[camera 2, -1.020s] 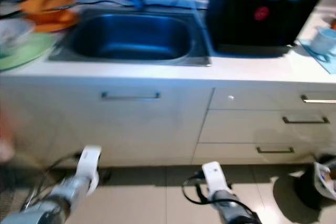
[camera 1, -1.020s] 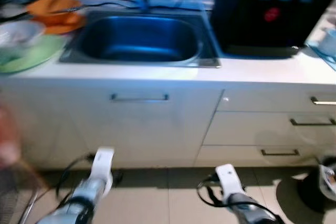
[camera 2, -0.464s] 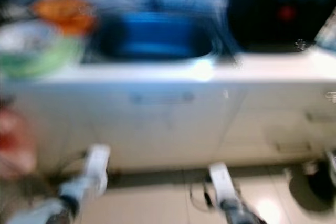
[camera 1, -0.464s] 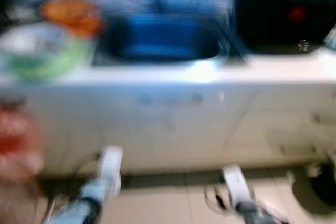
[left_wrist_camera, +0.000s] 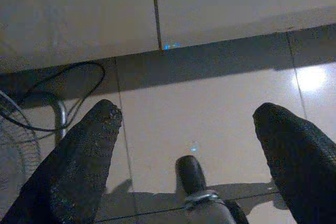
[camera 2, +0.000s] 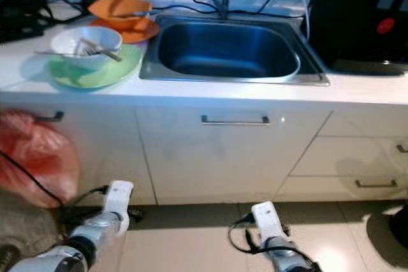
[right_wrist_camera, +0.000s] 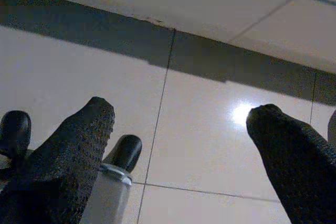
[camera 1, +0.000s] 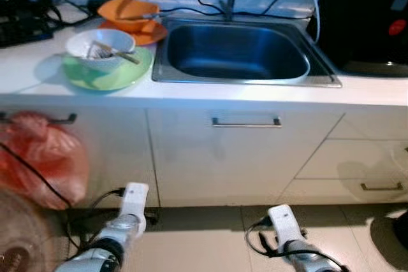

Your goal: Kitchen organization

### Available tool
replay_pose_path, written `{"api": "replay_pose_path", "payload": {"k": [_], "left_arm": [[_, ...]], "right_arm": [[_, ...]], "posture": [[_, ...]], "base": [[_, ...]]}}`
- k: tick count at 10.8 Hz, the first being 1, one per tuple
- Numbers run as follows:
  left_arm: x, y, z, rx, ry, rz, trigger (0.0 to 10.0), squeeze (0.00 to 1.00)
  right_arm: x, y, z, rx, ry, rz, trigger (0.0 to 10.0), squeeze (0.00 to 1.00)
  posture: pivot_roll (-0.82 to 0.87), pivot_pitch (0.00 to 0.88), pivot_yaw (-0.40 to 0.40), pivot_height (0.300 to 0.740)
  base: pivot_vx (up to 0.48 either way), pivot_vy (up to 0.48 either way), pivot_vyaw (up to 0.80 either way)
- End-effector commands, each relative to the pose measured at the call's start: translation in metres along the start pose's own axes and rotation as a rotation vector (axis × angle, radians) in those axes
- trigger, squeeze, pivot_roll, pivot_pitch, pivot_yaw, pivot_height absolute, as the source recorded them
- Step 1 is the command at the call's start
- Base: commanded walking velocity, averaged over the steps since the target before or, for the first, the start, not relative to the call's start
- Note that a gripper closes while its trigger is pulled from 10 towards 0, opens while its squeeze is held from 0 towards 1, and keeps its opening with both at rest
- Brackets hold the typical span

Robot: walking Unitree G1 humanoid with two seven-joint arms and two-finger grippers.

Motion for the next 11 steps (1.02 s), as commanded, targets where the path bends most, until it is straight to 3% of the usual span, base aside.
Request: {"api": "replay_pose_path", "payload": {"k": [1, 5, 9, 11], "left_arm": [[0.002, 0.002, 0.0, 0.003, -0.001, 0.034, 10.0, 0.0], [0.005, 0.004, 0.0, -0.007, 0.006, 0.034, 10.0, 0.0], [0.004, 0.005, 0.0, -0.017, 0.016, -0.009, 10.0, 0.0], [0.005, -0.001, 0.0, 0.017, 0.015, 0.02, 10.0, 0.0]], "right_arm": [[-0.009, 0.005, 0.0, -0.018, -0.033, 0.027, 10.0, 0.0], [-0.001, -0.008, -0.002, 0.007, -0.019, 0.027, 10.0, 0.0], [-0.001, -0.005, -0.001, -0.005, -0.012, 0.024, 10.0, 0.0], [-0.005, 0.008, 0.0, -0.044, -0.026, 0.053, 10.0, 0.0]], "posture": [[-0.07, 0.0, 0.022, 0.74], [-0.07, 0.0, 0.03, 0.74], [-0.04, 0.0, 0.0, 0.74], [-0.13, 0.0, 0.078, 0.74]], "base": [[0.0, 0.0, 0.0], [0.0, 0.0, 0.0], [0.0, 0.0, 0.0], [0.0, 0.0, 0.0]]}}
Point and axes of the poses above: a point about 5 cm out from each wrist's last joint towards the gripper, its own z axis pointing out of the wrist towards the gripper, its own y axis along the axis of the wrist's last joint, x = y × z, the point moved 6 cm from there along z, pointing out of the wrist towards the gripper, and after that the axes turned 2 degrees about -z, right-handed, at the moved point
